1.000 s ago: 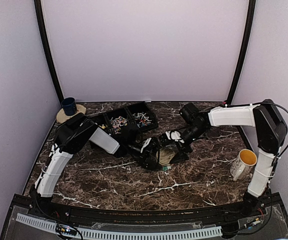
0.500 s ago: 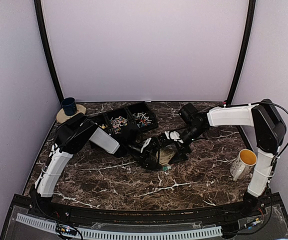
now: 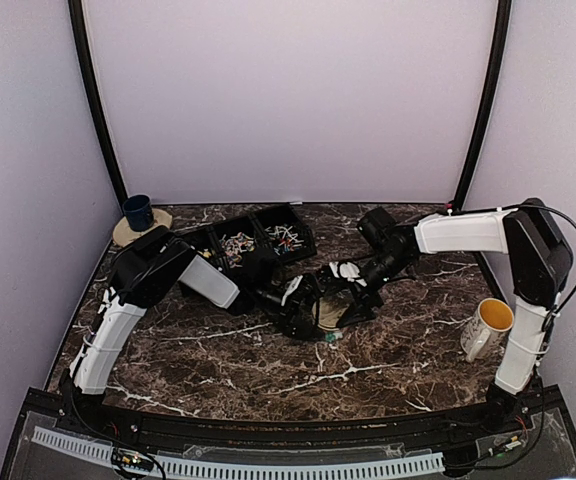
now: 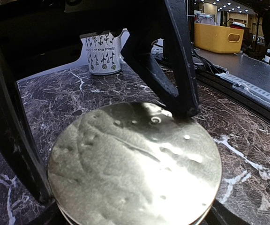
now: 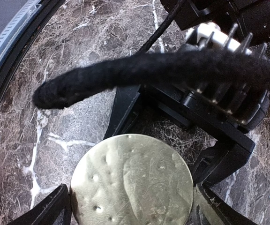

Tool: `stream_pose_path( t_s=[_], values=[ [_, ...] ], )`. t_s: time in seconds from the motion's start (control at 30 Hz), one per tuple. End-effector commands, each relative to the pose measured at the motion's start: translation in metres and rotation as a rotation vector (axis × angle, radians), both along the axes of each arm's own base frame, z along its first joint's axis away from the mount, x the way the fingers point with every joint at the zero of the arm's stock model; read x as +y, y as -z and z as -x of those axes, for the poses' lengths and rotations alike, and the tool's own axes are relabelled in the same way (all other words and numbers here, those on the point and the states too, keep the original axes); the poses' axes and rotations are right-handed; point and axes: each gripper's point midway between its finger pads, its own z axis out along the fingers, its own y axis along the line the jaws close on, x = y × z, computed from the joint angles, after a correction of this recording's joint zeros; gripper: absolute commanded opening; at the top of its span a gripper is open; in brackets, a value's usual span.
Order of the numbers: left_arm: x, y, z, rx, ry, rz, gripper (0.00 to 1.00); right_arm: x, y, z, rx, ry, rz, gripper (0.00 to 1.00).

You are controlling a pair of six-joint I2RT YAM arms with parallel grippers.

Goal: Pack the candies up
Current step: Screw the bottle lid onto the packing bottle.

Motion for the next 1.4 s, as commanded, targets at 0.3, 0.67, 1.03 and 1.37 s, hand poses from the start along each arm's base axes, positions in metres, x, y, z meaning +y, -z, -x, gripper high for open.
stream_pose_path(
  t_s=[0.3, 0.67, 1.03, 1.37],
  values=[
    [0.037, 0.122, 0.032, 0.245, -0.102, -0.353, 0.78, 0.007, -0.003, 0.002, -0.042, 0.044, -0.042, 0.91],
    [0.038, 0.124, 0.03, 0.243, -0.121, -0.36, 0.78, 0.002, 0.015, 0.007, 0.021, 0.088, -0.007, 0.8],
    [0.038, 0.125, 0.009, 0.225, -0.259, -0.374, 0.78, 0.0, 0.015, -0.002, -0.005, 0.291, -0.089, 0.83],
    [0.039, 0.121, -0.014, 0.241, -0.435, -0.393, 0.78, -0.002, 0.02, -0.006, 0.028, 0.471, -0.135, 0.83]
  ],
)
